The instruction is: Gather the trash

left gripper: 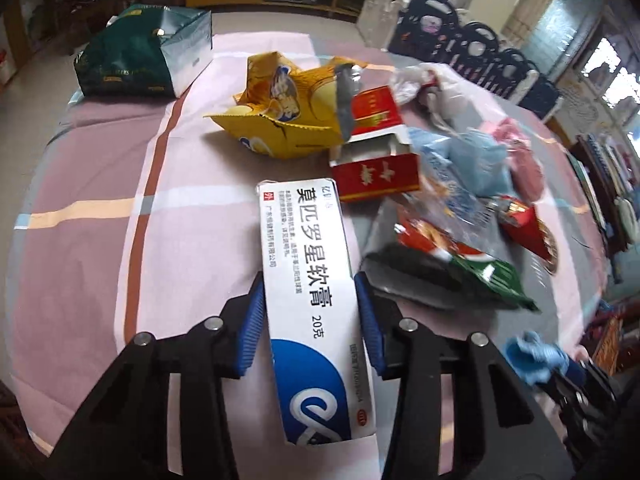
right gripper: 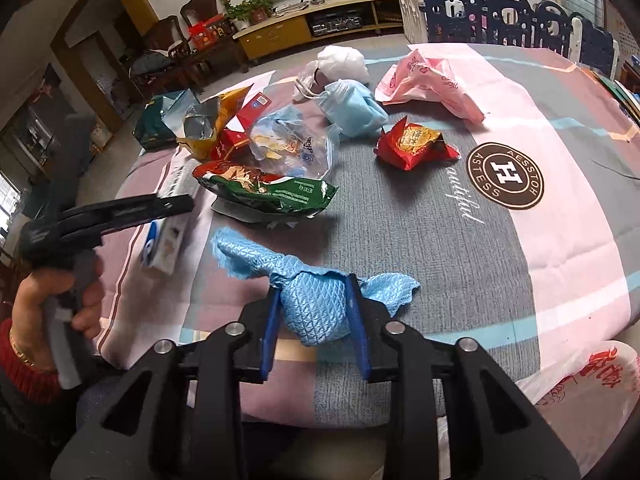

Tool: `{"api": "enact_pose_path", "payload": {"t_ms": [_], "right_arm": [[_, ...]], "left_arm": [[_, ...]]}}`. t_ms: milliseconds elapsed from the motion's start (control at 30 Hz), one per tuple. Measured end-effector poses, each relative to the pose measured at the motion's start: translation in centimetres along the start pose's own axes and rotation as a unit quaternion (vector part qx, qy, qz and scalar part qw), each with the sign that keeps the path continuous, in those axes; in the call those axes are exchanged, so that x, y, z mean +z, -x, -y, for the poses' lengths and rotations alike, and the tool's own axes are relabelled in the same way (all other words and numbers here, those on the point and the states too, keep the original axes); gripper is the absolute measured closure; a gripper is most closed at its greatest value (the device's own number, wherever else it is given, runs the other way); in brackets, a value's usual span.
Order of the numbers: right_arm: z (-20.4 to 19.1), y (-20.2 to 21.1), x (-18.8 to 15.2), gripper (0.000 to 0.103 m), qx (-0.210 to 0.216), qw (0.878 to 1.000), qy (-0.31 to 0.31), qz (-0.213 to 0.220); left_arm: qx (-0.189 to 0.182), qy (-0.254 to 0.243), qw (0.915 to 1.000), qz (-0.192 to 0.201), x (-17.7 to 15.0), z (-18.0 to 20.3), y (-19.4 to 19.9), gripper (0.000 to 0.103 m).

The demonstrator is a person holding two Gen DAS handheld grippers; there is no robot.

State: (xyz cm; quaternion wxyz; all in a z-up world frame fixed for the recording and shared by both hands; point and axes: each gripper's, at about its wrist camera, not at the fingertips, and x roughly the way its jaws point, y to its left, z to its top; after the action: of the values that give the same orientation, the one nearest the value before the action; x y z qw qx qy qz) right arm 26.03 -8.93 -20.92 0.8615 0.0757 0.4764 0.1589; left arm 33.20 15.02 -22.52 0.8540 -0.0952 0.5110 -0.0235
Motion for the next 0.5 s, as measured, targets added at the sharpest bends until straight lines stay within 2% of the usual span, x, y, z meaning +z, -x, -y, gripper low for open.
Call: {"api": "enact_pose_path", "payload": {"t_ms": [100,133,500], "right_arm": [[-0.1,-0.1,0.0,0.042,-0.013,1.0,0.007,0.002],[-0.2,-0.2,0.0,0.039,-0.02,1.0,0.01,0.004],[-1.5,-2.8,-0.7,0.037,-0.029,0.999,0.03,-0.031]], "left_arm": [[-0.016,-0.014,0.9997,0.009,-1.1,-0.3,1.5,0.059],[-0.023,-0.013,0.9996,0.007,-1.2,-0.3,1.6,0.059],[-0.032,-0.009,0.9994,0.007,-2.7,-0.5,2.2,0.059]]}}
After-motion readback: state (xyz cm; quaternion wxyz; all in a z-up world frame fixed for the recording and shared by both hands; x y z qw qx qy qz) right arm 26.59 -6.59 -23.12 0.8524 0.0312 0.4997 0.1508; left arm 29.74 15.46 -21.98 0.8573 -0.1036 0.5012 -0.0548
